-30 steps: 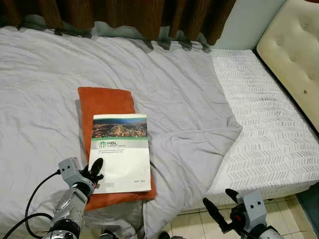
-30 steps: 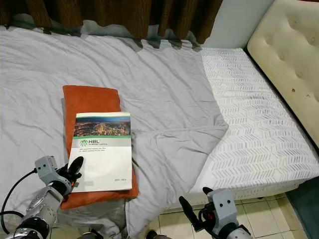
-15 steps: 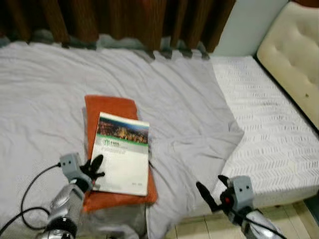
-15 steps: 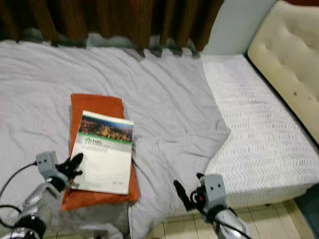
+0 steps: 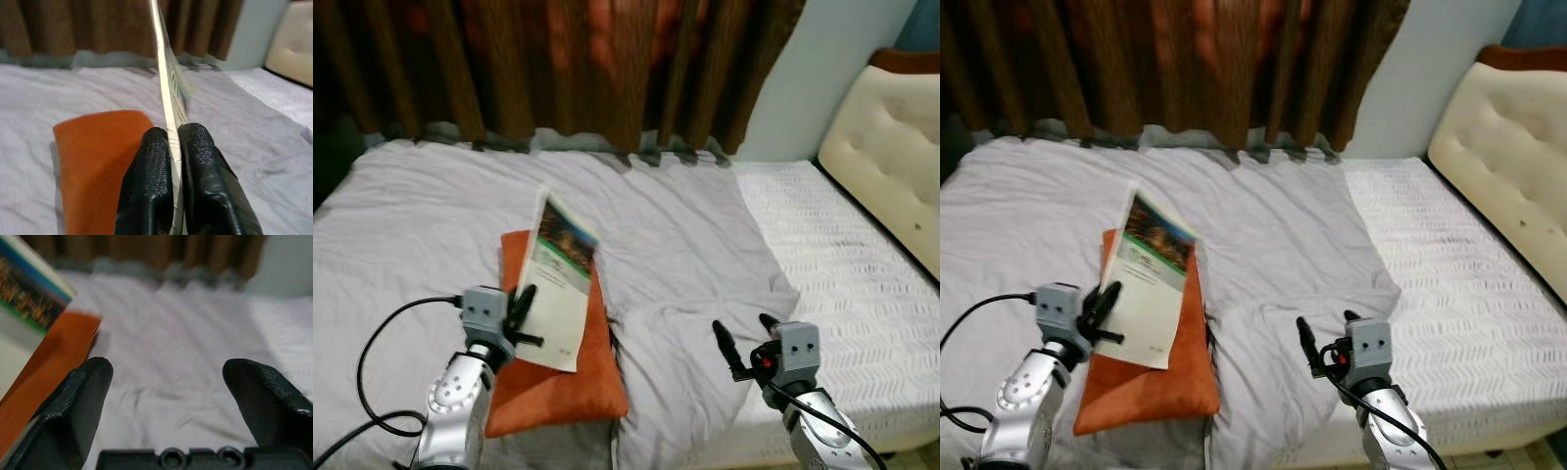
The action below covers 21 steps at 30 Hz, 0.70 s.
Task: Clean up the room
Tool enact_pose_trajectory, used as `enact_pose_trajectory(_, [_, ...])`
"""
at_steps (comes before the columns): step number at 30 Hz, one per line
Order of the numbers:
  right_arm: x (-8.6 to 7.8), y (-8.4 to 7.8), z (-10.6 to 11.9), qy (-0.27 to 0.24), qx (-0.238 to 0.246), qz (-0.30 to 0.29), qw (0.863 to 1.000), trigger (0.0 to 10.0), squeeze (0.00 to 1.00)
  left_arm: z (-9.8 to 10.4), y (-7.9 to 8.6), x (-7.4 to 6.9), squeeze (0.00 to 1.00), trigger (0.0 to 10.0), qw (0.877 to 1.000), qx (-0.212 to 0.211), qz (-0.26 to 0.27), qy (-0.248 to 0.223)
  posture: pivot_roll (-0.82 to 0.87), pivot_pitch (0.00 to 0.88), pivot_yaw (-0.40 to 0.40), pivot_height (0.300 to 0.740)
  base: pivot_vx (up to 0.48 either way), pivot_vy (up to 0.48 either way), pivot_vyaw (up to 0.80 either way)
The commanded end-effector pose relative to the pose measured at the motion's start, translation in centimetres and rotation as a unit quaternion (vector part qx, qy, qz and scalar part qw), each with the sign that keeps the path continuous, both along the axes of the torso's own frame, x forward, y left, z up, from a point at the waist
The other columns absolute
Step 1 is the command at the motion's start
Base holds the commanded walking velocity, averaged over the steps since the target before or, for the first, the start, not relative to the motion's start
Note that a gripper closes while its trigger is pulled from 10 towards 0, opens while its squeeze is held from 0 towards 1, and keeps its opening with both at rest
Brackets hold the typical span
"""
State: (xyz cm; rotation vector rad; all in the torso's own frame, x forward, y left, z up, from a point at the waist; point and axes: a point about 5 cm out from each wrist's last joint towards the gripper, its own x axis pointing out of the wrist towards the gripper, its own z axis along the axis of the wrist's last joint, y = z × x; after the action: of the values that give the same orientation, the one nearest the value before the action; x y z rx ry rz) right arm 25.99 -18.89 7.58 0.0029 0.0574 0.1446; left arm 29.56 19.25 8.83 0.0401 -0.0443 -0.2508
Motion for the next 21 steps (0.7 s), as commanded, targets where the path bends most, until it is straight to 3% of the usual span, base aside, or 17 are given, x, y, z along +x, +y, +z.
enact_pose_trajectory(1, [-0.3,-0.9,0.4,-0.014,-0.002,-0.034,0.999,10.0,0.0,1.7,-0.8,0.1,0.0,0.0,0.999,0.028,-0.011,-0.037,0.03,0.0,-0.07,0.74,0.0,0.0,0.0])
enact_pose_trajectory(2, [-0.5,-1.3,0.6,-0.027,-0.006,-0.064,0.998,10.0,0.0,2.1,-1.9,-0.3,0.0,0.0,0.998,0.041,-0.012,-0.043,0.03,0.0,-0.045,0.74,0.0,0.0,0.0])
enact_pose_trajectory(5, [-0.7,-1.7,0.7,-0.037,-0.011,-0.089,0.995,10.0,0.0,2.4,-2.6,-0.5,0.0,0.0,0.997,0.053,-0.005,-0.048,0.02,0.0,-0.038,0.74,0.0,0.0,0.0])
enact_pose_trajectory(7, [-1.3,-2.8,1.2,-0.055,-0.033,-0.142,0.988,10.0,0.0,3.2,-3.9,-1.4,0.0,0.0,0.992,0.104,-0.002,-0.071,0.02,0.0,-0.035,0.74,0.0,0.0,0.0])
enact_pose_trajectory(12, [-2.5,-4.5,0.1,-0.027,-0.026,-0.195,0.98,10.0,0.0,3.3,-4.8,-1.5,0.0,0.0,0.991,0.112,-0.009,-0.067,0.01,0.0,-0.005,0.74,0.0,0.0,0.0])
enact_pose_trajectory(13, [-2.3,-3.9,-0.5,-0.012,-0.01,-0.179,0.984,10.0,0.0,2.9,-4.7,-0.8,0.0,10.0,0.993,0.105,-0.004,-0.05,-0.01,0.0,0.018,0.74,0.0,0.0,0.0])
enact_pose_trajectory(16, [-1.3,-1.5,-0.8,-0.007,0.009,-0.113,0.993,10.0,0.0,2.0,-3.9,0.5,0.0,10.0,0.995,0.093,0.018,-0.019,-0.02,0.0,0.028,0.74,0.0,0.0,0.0])
enact_pose_trajectory(21, [-1.0,-0.2,-0.9,0.0,0.015,-0.08,0.997,10.0,0.0,1.3,-3.6,0.8,0.0,10.0,0.997,0.072,0.038,0.006,-0.04,0.0,0.043,0.74,0.166,-0.234,0.0])
